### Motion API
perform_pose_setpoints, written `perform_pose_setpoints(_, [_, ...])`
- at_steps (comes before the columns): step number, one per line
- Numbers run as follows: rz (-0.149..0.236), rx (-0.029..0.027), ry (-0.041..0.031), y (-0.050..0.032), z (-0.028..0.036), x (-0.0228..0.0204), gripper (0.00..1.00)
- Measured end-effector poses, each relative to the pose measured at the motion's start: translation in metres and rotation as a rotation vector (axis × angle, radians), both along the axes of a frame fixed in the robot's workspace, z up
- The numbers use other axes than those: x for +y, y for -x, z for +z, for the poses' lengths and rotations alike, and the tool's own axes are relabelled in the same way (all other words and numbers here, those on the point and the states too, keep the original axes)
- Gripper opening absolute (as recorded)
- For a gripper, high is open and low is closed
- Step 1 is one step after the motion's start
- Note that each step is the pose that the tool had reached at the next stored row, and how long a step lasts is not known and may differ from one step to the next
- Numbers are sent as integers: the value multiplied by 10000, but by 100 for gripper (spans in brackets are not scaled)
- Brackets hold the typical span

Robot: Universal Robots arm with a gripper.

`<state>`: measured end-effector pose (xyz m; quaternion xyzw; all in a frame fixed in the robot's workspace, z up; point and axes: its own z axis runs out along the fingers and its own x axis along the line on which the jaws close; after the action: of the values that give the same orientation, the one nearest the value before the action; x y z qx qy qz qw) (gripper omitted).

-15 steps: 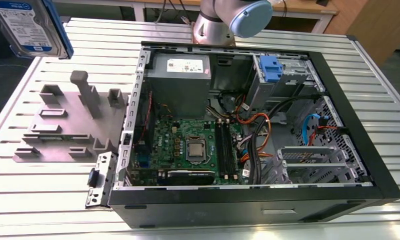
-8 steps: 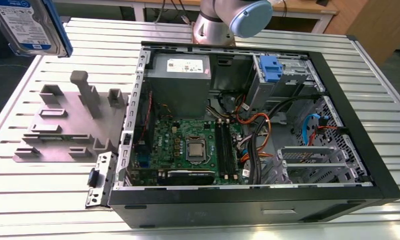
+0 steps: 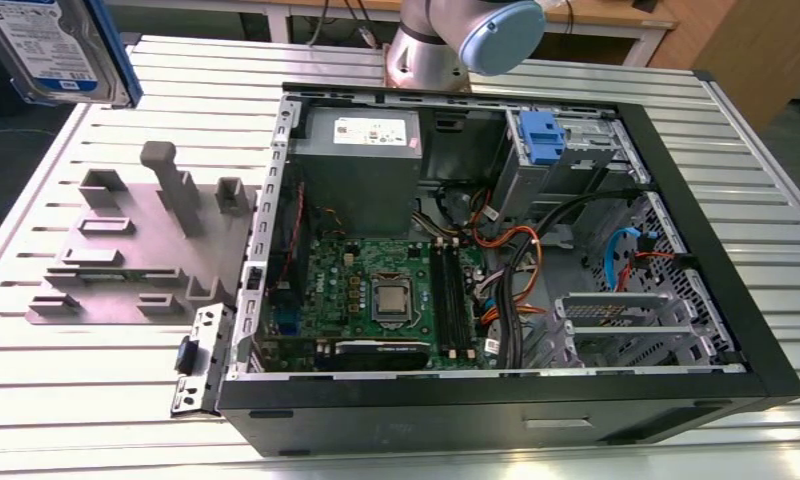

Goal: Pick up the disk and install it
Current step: 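Pick up the disk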

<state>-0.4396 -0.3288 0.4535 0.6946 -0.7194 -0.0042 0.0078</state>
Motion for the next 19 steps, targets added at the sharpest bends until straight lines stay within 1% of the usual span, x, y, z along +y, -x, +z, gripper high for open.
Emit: perform_pose_setpoints(19, [0,0,0,0,294,0,37])
